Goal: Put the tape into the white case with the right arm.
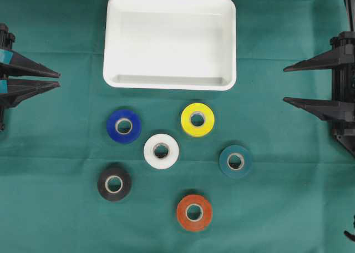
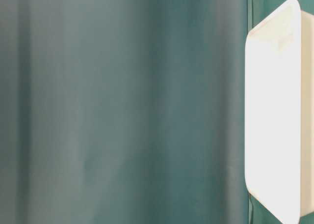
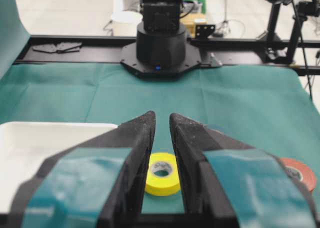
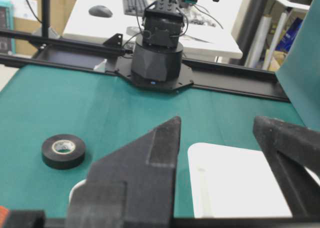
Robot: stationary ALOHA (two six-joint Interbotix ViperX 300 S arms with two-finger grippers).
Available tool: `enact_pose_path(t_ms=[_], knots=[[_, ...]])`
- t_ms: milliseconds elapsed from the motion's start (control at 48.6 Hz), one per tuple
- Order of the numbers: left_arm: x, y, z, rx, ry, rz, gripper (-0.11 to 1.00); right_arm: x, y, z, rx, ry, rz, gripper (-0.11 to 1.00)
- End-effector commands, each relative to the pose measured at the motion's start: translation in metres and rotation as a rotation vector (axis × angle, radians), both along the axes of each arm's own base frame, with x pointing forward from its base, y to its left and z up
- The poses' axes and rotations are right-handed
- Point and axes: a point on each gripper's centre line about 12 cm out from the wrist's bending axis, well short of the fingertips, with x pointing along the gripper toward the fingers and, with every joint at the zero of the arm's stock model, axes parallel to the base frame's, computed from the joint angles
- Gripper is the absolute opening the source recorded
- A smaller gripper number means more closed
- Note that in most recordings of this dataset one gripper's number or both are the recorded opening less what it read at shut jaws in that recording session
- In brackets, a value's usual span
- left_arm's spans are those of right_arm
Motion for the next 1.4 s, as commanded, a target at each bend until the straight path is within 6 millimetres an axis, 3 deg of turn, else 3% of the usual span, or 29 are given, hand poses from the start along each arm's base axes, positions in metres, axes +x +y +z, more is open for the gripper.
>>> enact_pose_path(t_ms=[0, 41, 144, 267, 576, 843, 946, 1028, 1111, 1255, 1296, 1378], knots=[[0.003, -0.001, 0.003, -0.015, 0.002, -0.005, 0.24, 0.002, -0.001, 0.000, 0.011, 0.005, -0.004, 0.24], [0.003, -0.001, 0.002, -0.016, 0.008, -0.005, 0.21, 0.001, -0.001, -0.003, 0.012, 0.015, -0.006, 0.22], [0.001, -0.001, 0.000, -0.015, 0.009, -0.005, 0.02, -0.001, -0.002, -0.013, 0.016, 0.046, -0.010, 0.02], [-0.007, -0.001, -0.005, -0.013, 0.003, -0.005, 0.00, -0.007, -0.002, -0.019, 0.025, 0.050, -0.010, -0.09], [-0.045, -0.001, -0.048, -0.010, 0.100, -0.007, 0.00, -0.021, -0.002, -0.036, 0.082, 0.093, -0.007, -0.10], [-0.055, -0.001, -0.074, -0.005, 0.207, -0.010, 0.00, -0.023, -0.001, -0.044, 0.088, 0.116, -0.007, -0.09], [-0.055, -0.001, -0.076, -0.005, 0.213, -0.009, 0.00, -0.024, -0.001, -0.047, 0.070, 0.124, -0.005, -0.01], [-0.055, -0.001, -0.078, -0.004, 0.218, -0.009, 0.00, -0.024, -0.001, -0.049, 0.055, 0.130, -0.003, 0.12], [-0.056, -0.001, -0.079, -0.007, 0.224, -0.009, 0.00, -0.024, -0.001, -0.050, 0.049, 0.137, -0.002, 0.31], [-0.056, -0.001, -0.080, -0.008, 0.226, -0.009, 0.00, -0.025, -0.001, -0.057, 0.050, 0.163, -0.003, 0.75], [-0.056, -0.001, -0.080, -0.006, 0.224, -0.010, 0.00, -0.026, -0.001, -0.060, 0.050, 0.175, -0.004, 0.78], [-0.056, -0.001, -0.080, -0.007, 0.224, -0.009, 0.00, -0.027, -0.001, -0.066, 0.050, 0.210, -0.005, 0.73]])
